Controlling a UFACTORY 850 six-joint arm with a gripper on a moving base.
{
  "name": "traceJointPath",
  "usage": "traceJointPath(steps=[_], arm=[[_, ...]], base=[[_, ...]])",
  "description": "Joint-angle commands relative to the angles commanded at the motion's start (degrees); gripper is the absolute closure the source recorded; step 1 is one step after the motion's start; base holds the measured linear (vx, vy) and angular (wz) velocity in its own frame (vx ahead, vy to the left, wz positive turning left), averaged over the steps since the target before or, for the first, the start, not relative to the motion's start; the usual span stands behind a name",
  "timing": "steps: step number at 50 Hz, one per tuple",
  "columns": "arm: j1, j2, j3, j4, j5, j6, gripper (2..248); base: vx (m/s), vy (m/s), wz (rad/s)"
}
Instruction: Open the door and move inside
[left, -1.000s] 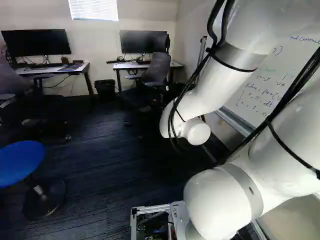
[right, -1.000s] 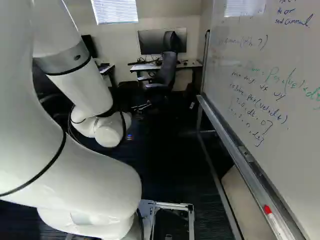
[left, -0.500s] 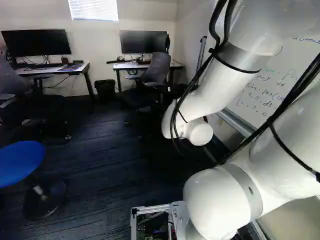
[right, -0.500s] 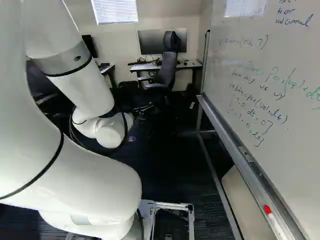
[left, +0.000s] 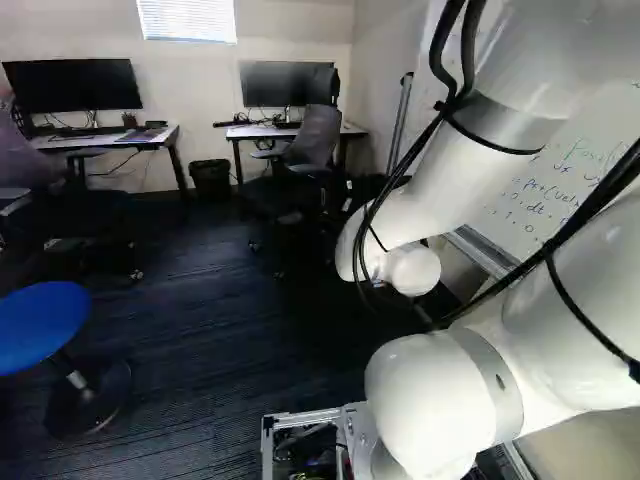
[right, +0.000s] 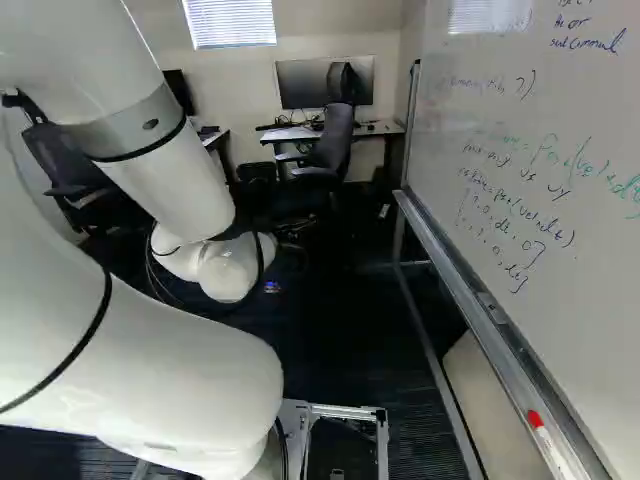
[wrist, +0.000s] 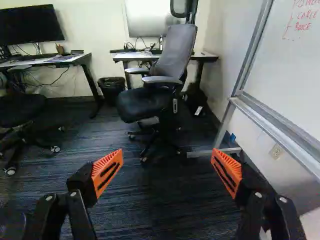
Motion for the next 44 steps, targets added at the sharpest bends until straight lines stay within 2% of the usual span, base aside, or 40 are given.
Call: traceJointPath(steps=[18,44], arm=[[-1.97,0.87,0.76,-1.11,-1.77,0.0,3],[-2.17,0.95,0.83,-1.21,-1.95,0.0,3]], base=[[0.0,0.0,0.0],[0.0,0.0,0.0]])
